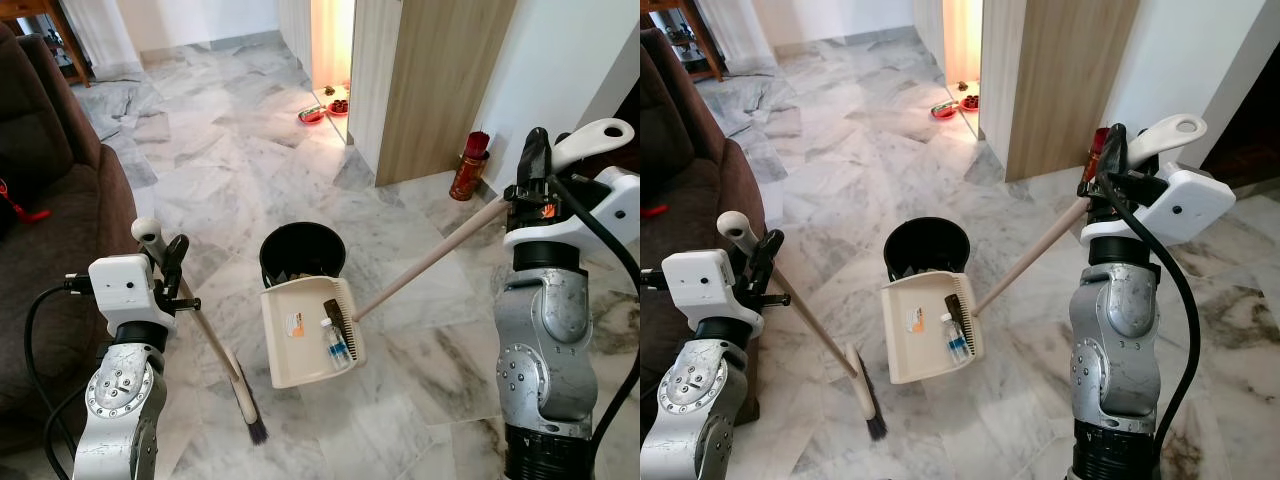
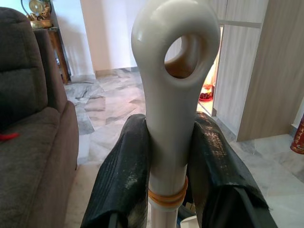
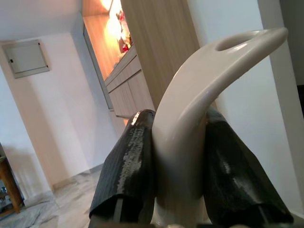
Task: Sweep floor
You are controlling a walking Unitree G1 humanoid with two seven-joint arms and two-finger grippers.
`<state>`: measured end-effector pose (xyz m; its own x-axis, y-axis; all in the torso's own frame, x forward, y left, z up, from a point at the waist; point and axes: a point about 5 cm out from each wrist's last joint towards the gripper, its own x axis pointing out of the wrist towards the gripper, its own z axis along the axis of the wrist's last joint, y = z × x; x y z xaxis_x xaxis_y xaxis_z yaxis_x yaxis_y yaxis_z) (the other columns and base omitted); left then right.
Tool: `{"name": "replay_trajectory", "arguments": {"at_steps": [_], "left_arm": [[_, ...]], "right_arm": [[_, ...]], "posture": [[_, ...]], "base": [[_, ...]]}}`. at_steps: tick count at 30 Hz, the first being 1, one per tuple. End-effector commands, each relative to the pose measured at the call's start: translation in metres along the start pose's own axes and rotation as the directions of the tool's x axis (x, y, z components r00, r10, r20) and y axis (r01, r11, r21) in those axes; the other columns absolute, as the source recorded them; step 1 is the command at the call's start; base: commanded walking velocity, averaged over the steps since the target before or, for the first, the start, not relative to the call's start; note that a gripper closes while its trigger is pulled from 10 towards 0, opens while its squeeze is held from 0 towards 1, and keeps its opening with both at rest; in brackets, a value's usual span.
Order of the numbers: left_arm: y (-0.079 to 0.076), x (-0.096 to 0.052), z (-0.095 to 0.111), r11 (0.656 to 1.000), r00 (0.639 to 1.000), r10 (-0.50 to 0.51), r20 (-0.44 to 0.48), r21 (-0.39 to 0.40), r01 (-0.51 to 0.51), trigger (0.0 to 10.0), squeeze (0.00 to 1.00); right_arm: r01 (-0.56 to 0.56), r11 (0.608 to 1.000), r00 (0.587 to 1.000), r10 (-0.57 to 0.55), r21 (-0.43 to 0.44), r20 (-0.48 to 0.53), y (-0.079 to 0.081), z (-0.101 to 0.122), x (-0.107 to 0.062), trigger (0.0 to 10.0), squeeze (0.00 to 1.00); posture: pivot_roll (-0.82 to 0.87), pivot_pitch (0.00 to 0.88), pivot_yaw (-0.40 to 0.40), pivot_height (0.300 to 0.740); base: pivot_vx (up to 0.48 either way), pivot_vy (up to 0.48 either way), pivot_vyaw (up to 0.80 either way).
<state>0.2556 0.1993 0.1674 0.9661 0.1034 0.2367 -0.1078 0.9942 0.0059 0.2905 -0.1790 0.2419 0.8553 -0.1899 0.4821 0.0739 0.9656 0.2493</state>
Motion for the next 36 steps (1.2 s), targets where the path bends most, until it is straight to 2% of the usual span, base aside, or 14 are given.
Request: {"name": "replay_trajectory", "arguments": {"at_steps": [1, 23, 36], "left_arm": [[0.003, 0.0, 0.011, 1.0, 0.999, 0.007, 0.053, 0.025, -0.008, 10.0, 0.0], [0.003, 0.0, 0.012, 1.0, 0.998, 0.01, 0.057, 0.026, -0.012, 10.0, 0.0], [0.003, 0.0, 0.011, 1.0, 0.998, 0.01, 0.056, 0.025, -0.012, 10.0, 0.0]], "right_arm": [[-0.028, 0.999, 0.997, 0.026, 0.025, 0.075, 0.007, 0.014, 0.003, 10.0, 0.0], [-0.053, 0.998, 0.997, 0.052, 0.029, 0.063, 0.011, 0.013, 0.003, 10.0, 0.0], [-0.061, 0.996, 0.99, 0.052, 0.066, 0.133, 0.014, 0.027, 0.009, 10.0, 0.0]], "posture": [[0.01, 0.096, 0.048, 0.74], [0.01, 0.093, 0.043, 0.74], [0.01, 0.092, 0.042, 0.74]], "base": [[0.266, 0.0, 0.0], [0.311, 0.0, 0.0], [0.322, 0.0, 0.0]]}}
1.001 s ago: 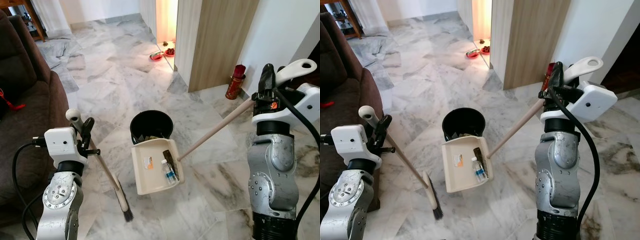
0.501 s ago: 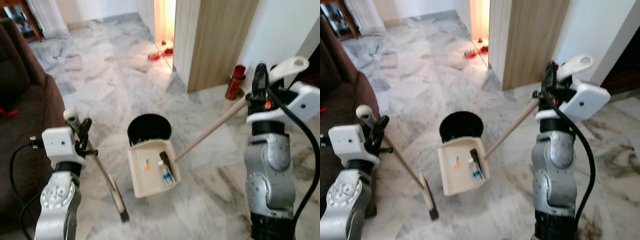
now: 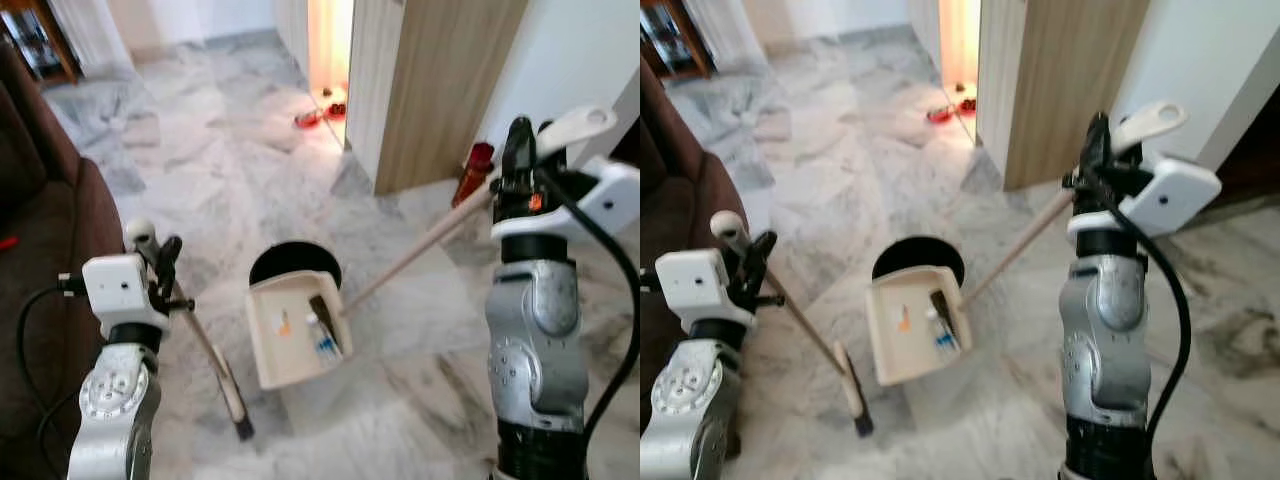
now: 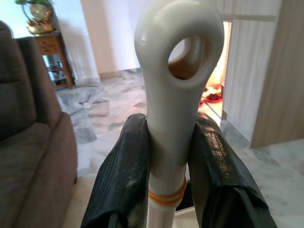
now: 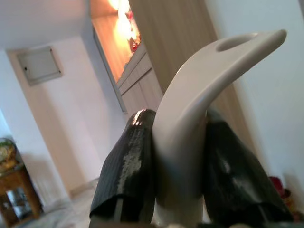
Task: Sweep floor
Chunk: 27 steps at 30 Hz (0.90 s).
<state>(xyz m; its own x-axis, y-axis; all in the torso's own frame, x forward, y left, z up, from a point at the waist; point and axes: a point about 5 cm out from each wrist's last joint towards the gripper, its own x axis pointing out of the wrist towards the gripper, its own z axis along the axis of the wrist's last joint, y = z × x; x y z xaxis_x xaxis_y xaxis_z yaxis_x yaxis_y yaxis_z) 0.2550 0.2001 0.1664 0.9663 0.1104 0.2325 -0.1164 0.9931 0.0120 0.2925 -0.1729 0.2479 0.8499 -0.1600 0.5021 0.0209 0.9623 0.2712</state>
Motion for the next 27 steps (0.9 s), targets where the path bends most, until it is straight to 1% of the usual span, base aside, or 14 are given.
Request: {"name": "replay_trajectory", "arguments": {"at_steps": [1, 8, 11, 13, 17, 18, 19, 21, 22, 24, 25, 27], "left_arm": [[0.002, 0.001, 0.012, 1.0, 0.998, 0.004, 0.06, 0.017, -0.005, 10.0, 0.0], [0.004, -0.001, 0.012, 1.0, 0.998, 0.005, 0.055, 0.023, -0.006, 10.0, 0.0], [0.007, -0.005, 0.011, 0.999, 0.999, 0.004, 0.046, 0.033, -0.005, 10.0, 0.0], [0.013, -0.009, 0.01, 0.999, 0.999, 0.011, 0.036, 0.05, -0.013, 10.0, 0.0], [0.018, -0.013, 0.01, 0.998, 0.999, 0.02, 0.028, 0.067, -0.021, 10.0, 0.0], [0.022, -0.018, 0.009, 0.996, 1.0, 0.016, 0.014, 0.086, -0.017, 10.0, 0.0], [0.03, -0.029, 0.008, 0.993, 1.0, 0.019, -0.012, 0.118, -0.017, 10.0, 0.0], [0.036, -0.037, 0.008, 0.99, 0.999, 0.029, -0.029, 0.139, -0.025, 10.0, 0.0], [0.036, -0.037, 0.008, 0.99, 0.999, 0.029, -0.029, 0.139, -0.025, 10.0, 0.0], [0.045, -0.044, 0.009, 0.986, 0.998, 0.048, -0.042, 0.161, -0.041, 10.0, 0.0], [0.053, -0.052, 0.011, 0.981, 0.996, 0.074, -0.049, 0.184, -0.064, 10.0, 0.0], [0.06, -0.059, 0.013, 0.973, 0.993, 0.104, -0.051, 0.21, -0.091, 10.0, 0.0]], "right_arm": [[-0.026, 0.999, 0.993, 0.024, 0.02, 0.118, 0.008, 0.023, 0.006, 10.0, 0.0], [-0.041, 0.998, 0.99, 0.035, 0.043, 0.139, 0.013, 0.028, 0.008, 10.0, 0.0], [-0.045, 0.998, 0.988, 0.037, 0.05, 0.15, 0.014, 0.032, 0.01, 10.0, 0.0], [-0.044, 0.998, 0.988, 0.036, 0.051, 0.153, 0.014, 0.033, 0.011, 10.0, 0.0], [-0.041, 0.998, 0.988, 0.032, 0.055, 0.151, 0.013, 0.032, 0.012, 10.0, 0.0], [-0.042, 0.997, 0.988, 0.033, 0.057, 0.151, 0.014, 0.032, 0.012, 10.0, 0.0], [-0.042, 0.997, 0.988, 0.033, 0.059, 0.152, 0.014, 0.032, 0.012, 10.0, 0.0], [-0.042, 0.997, 0.988, 0.032, 0.059, 0.154, 0.013, 0.033, 0.013, 10.0, 0.0], [-0.042, 0.997, 0.988, 0.032, 0.059, 0.154, 0.013, 0.033, 0.013, 10.0, 0.0], [-0.041, 0.998, 0.987, 0.031, 0.057, 0.156, 0.013, 0.033, 0.013, 10.0, 0.0], [-0.041, 0.998, 0.987, 0.031, 0.057, 0.156, 0.012, 0.033, 0.014, 10.0, 0.0], [-0.043, 0.997, 0.987, 0.033, 0.06, 0.155, 0.012, 0.033, 0.014, 10.0, 0.0]], "posture": [[0.01, 0.092, 0.042, 0.74], [0.02, 0.091, 0.04, 0.74], [0.02, 0.091, 0.04, 0.74], [0.02, 0.093, 0.04, 0.74], [0.02, 0.093, 0.04, 0.74], [0.02, 0.092, 0.04, 0.74], [0.02, 0.091, 0.041, 0.74], [0.02, 0.093, 0.041, 0.74], [0.02, 0.093, 0.041, 0.74], [0.03, 0.096, 0.039, 0.74], [0.04, 0.099, 0.037, 0.74], [0.04, 0.099, 0.036, 0.74]], "base": [[0.322, 0.0, 0.0], [0.324, 0.0, 0.0], [0.322, 0.0, 0.0], [0.319, 0.0, 0.0], [0.306, 0.0, 0.0], [0.3, 0.0, 0.0], [0.3, 0.0, 0.0], [0.302, 0.0, 0.0], [0.304, 0.0, 0.0], [0.3, 0.0, 0.0], [0.304, 0.0, 0.0], [0.302, 0.0, 0.0]]}}
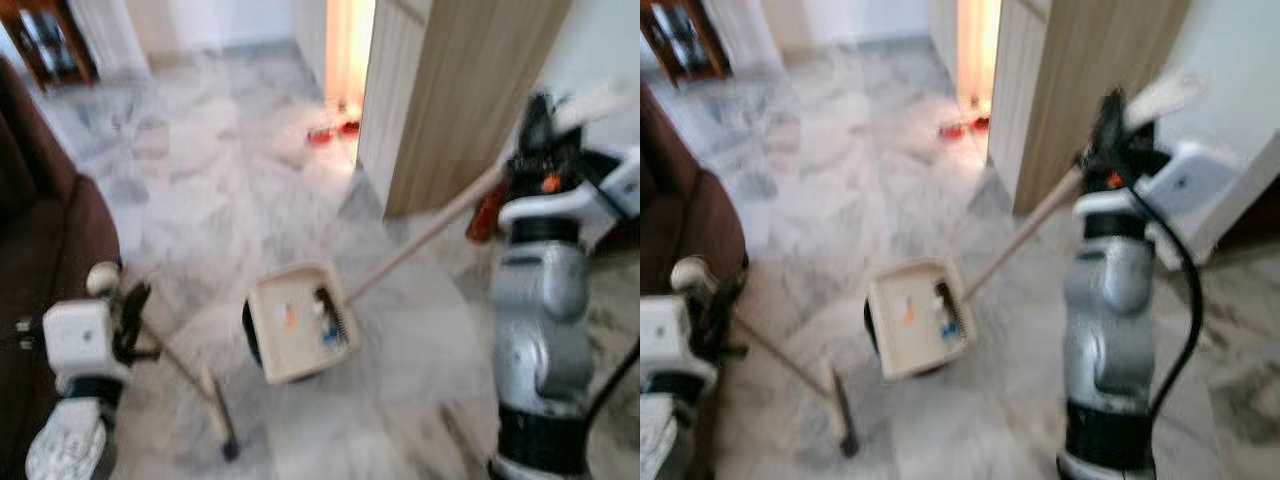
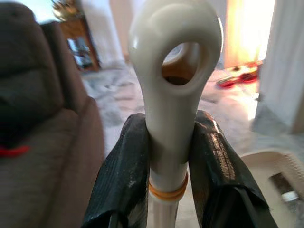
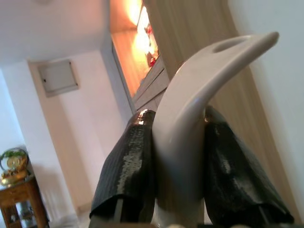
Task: Sweep floor
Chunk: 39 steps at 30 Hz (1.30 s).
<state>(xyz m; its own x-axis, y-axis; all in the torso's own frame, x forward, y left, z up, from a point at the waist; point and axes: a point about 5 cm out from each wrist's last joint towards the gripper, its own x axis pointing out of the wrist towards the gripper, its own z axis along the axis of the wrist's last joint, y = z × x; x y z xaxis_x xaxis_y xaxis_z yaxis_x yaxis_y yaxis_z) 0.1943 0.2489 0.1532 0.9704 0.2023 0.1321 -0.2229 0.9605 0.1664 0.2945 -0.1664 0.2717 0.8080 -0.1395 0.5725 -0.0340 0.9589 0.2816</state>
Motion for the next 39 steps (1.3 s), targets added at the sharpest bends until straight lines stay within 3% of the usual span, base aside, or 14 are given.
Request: {"name": "replay_trajectory", "arguments": {"at_steps": [1, 12, 39], "left_arm": [[0.0075, -0.0034, 0.0125, 0.999, 0.999, 0.023, 0.048, 0.033, -0.025, 10.0, 0.0], [0.0136, -0.0052, 0.014, 0.998, 0.998, 0.045, 0.047, 0.044, -0.047, 10.0, 0.0], [0.0057, -0.0017, 0.016, 0.999, 0.998, 0.03, 0.062, 0.028, -0.032, 10.0, 0.0]], "right_arm": [[0.0, 1.0, 0.997, -0.001, 0.021, 0.08, -0.0002, 0.0162, 0.0029, 10.0, 0.0], [-0.014, 0.999, 0.997, 0.011, 0.031, 0.077, 0.0021, 0.0154, 0.0065, 10.0, 0.0], [-0.051, 0.999, 0.997, 0.05, 0.013, 0.061, 0.0064, 0.0136, 0.0065, 10.0, 0.0]], "posture": [[0.04, 0.099, 0.036, 0.74], [0.05, 0.097, 0.026, 0.74], [0.05, 0.079, 0.02, 0.74]], "base": [[0.304, 0.0, 0.0], [0.3, 0.0, 0.0], [0.301, 0.0, 0.04]]}}
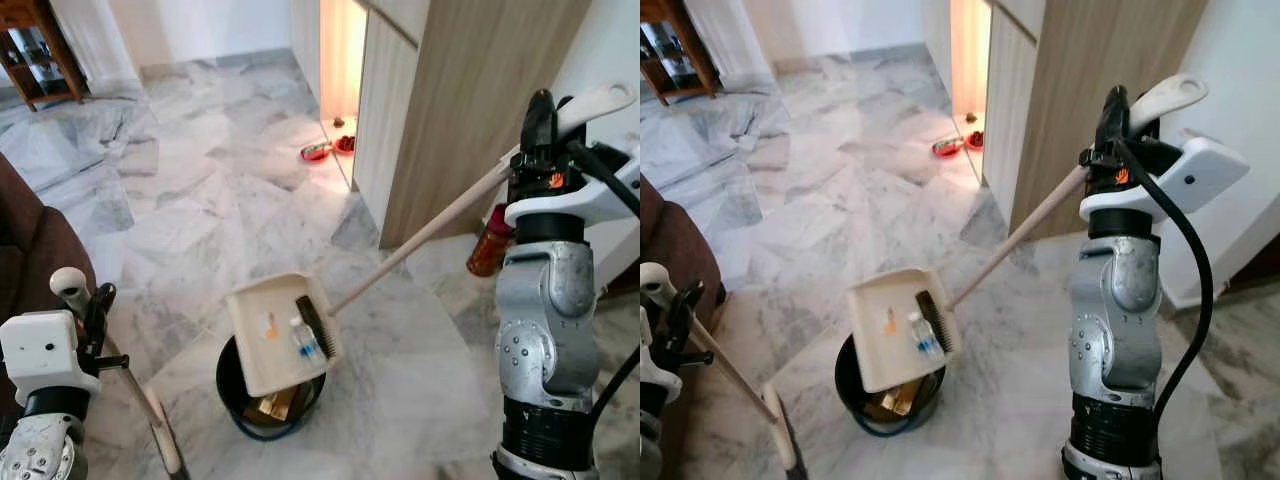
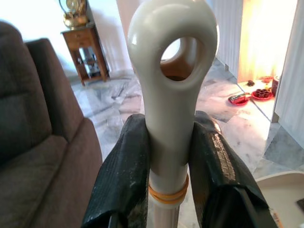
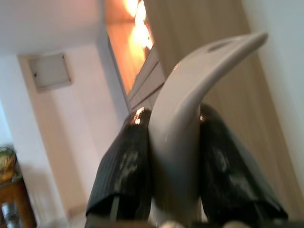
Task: Sweep floor
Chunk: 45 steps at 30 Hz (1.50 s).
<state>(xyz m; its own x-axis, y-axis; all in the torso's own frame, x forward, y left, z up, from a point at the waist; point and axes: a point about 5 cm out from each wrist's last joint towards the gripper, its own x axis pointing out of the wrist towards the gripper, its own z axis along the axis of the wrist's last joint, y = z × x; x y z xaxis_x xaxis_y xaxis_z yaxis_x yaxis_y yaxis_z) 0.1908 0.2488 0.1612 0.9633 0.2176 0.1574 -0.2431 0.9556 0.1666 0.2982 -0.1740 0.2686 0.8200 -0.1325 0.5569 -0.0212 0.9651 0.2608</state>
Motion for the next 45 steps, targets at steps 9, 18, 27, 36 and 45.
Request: {"name": "replay_trajectory", "arguments": {"at_steps": [9, 18, 27, 36, 45], "left_arm": [[-0.001, 0.004, 0.007, 1.0, 0.999, -0.007, 0.046, 0.013, 0.006, 10.0, 0.0], [-0.002, 0.005, 0.007, 1.0, 0.999, -0.009, 0.051, 0.01, 0.009, 10.0, 0.0], [-0.006, 0.004, 0.006, 1.0, 0.999, -0.015, 0.051, 0.002, 0.015, 10.0, 0.0], [-0.009, 0.004, 0.006, 1.0, 0.998, -0.023, 0.054, 0.004, 0.023, 10.0, 0.0], [-0.012, 0.004, 0.006, 1.0, 0.998, -0.029, 0.058, 0.005, 0.029, 10.0, 0.0]], "right_arm": [[-0.057, 0.996, 0.996, 0.052, 0.068, 0.077, 0.016, 0.016, 0.004, 10.0, 0.0], [-0.096, 0.992, 0.994, 0.091, 0.084, 0.062, 0.024, 0.014, 0.003, 10.0, 0.0], [-0.134, 0.986, 0.99, 0.128, 0.102, 0.062, 0.032, 0.015, 0.0, 10.0, 0.0], [-0.187, 0.981, 0.979, 0.182, 0.046, 0.092, 0.043, 0.017, -0.004, 10.0, 0.0], [-0.236, 0.972, 0.965, 0.235, -0.007, 0.118, 0.059, 0.021, -0.009, 10.0, 0.0]], "posture": [[0.05, 0.08, 0.019, 0.74], [0.05, 0.092, 0.013, 0.74], [0.05, 0.096, 0.01, 0.74], [0.06, 0.102, 0.003, 0.74], [0.05, 0.101, -0.003, 0.74]], "base": [[0.133, 0.0, 0.0], [0.0, 0.0, 0.0], [0.0, 0.0, 0.0], [0.0, 0.0, 0.0], [0.0, 0.0, 0.0]]}}
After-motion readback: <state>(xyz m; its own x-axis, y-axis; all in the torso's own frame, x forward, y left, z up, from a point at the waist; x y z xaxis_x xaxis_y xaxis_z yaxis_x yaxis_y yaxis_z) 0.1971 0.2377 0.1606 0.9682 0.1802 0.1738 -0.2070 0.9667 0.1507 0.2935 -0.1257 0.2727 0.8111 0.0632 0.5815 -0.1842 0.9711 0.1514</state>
